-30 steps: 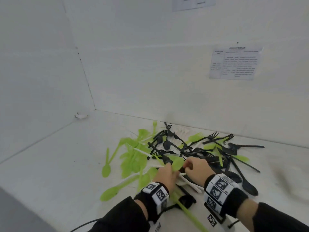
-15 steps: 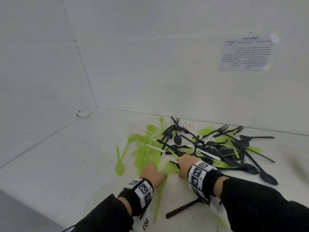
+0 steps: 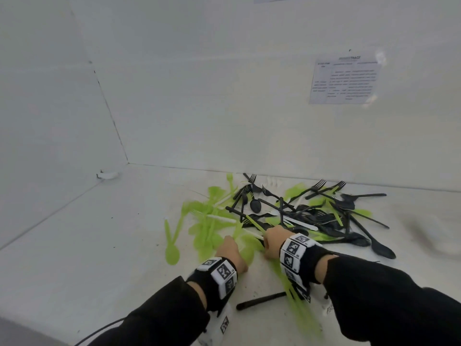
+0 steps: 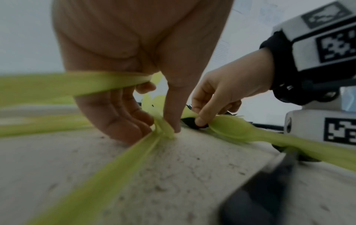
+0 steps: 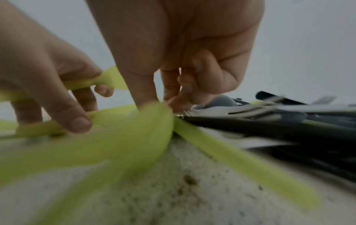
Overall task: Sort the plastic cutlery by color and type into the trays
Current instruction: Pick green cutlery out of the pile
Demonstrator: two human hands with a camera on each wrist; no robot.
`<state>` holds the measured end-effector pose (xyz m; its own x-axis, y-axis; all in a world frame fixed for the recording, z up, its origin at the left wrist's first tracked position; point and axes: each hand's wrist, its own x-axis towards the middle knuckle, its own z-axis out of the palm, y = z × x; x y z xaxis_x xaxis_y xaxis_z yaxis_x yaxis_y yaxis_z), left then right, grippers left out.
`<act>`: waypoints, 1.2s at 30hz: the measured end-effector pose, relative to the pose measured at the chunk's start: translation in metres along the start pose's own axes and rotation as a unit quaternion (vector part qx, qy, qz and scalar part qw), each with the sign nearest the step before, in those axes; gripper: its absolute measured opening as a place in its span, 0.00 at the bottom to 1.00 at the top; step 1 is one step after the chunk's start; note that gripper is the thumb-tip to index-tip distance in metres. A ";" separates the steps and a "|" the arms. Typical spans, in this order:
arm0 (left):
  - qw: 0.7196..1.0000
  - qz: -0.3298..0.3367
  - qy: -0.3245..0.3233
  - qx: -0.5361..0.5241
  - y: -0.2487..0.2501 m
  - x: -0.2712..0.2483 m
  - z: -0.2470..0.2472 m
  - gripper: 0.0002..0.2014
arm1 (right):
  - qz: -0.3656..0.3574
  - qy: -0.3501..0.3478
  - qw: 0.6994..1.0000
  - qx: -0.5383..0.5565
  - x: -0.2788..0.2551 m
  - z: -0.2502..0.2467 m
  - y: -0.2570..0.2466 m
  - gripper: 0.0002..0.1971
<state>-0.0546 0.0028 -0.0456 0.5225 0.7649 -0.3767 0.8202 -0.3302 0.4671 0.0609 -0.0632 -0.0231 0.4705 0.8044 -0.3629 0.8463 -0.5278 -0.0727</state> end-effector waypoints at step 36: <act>0.989 -0.011 0.105 -0.106 -0.017 -0.050 0.009 0.10 | 0.015 -0.028 0.999 0.044 -0.075 0.029 0.026 0.15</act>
<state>-0.0924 -0.0354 -0.0418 0.4273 0.8760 -0.2236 0.7511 -0.2063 0.6271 0.0398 -0.1453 -0.0248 0.4790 0.7720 -0.4178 0.8051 -0.5761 -0.1415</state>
